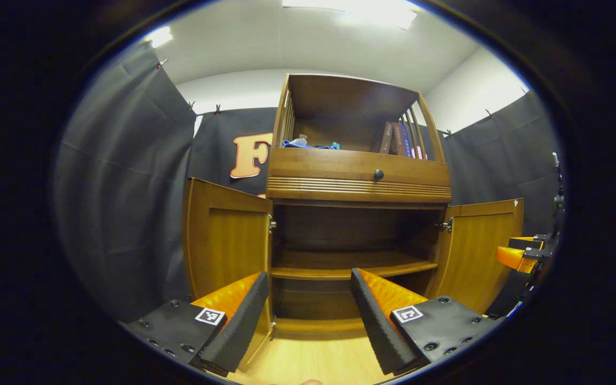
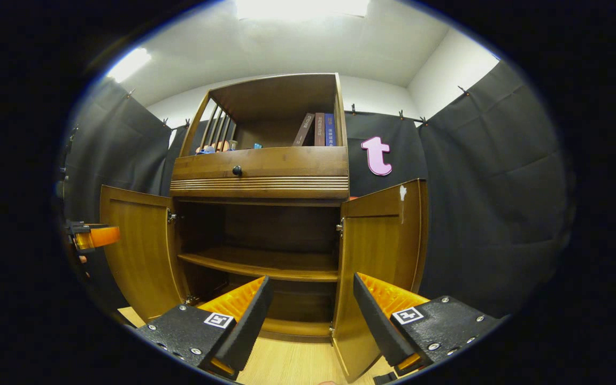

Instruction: Open the right door of the double-door shoe cabinet with the right hand, and open the left door with the left hand.

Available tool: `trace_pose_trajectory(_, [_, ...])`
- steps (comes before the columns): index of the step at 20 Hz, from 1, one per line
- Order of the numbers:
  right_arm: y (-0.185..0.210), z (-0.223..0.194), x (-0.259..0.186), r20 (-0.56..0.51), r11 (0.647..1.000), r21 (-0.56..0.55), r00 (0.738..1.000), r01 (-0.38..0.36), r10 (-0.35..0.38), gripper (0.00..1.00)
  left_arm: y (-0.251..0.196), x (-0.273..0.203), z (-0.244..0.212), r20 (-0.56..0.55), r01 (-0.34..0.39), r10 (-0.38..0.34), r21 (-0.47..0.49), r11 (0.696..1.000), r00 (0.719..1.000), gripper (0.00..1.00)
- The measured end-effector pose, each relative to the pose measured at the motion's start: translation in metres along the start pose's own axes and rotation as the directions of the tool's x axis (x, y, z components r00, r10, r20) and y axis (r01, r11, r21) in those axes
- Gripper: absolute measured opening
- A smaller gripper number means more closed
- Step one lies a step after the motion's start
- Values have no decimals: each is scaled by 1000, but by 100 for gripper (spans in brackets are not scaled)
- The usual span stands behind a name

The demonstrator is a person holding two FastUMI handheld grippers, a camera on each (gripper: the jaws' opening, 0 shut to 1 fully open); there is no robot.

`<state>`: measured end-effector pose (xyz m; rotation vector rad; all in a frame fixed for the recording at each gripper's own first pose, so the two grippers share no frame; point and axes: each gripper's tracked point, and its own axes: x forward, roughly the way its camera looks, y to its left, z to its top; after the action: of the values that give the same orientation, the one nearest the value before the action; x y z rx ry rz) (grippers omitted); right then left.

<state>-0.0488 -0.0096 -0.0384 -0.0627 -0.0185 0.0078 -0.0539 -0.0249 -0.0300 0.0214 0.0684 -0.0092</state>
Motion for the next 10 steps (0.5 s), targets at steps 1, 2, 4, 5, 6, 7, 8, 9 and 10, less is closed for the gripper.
trace_pose_trajectory(1, [-1, 1, 0, 1, 1000, -3, 1000, 4, -4, 93, -4, 4, -1, -2, 7, -7, 1, 1000, 1000, 98])
trace_pose_trajectory(2, [-5, 1, -1, 1, 1000, -5, 1000, 7, -7, 93, -6, 6, -2, -3, 9, -9, 6, 1000, 1000, 98])
trace_pose_trajectory(4, [-8, -1, -1, -2, 1000, -6, 1000, 13, -13, 92, -7, 9, -5, -7, 8, -8, 11, 1000, 1000, 97])
trace_pose_trajectory(5, [-10, -2, -1, -4, 1000, -6, 1000, 16, -16, 92, -8, 11, -6, -9, 9, -9, 10, 1000, 1000, 97])
trace_pose_trajectory(6, [-11, -2, 1, -4, 1000, -5, 1000, 19, -19, 92, -8, 13, -6, -9, 6, -5, 10, 1000, 1000, 97])
trace_pose_trajectory(7, [-12, -3, 2, -4, 1000, -4, 1000, 20, -20, 92, -7, 14, -6, -8, 1, -1, 13, 1000, 1000, 97])
trace_pose_trajectory(8, [-12, -4, 3, -5, 1000, -1, 1000, 21, -21, 92, -7, 15, -7, -7, -3, 3, 15, 1000, 1000, 97])
trace_pose_trajectory(9, [-14, -5, 4, -7, 1000, 2, 1000, 21, -21, 92, -7, 16, -8, -8, -5, 5, 17, 1000, 1000, 98])
trace_pose_trajectory(10, [-14, -6, 4, -7, 1000, 4, 1000, 22, -22, 92, -7, 17, -9, -9, -4, 5, 17, 1000, 1000, 98])
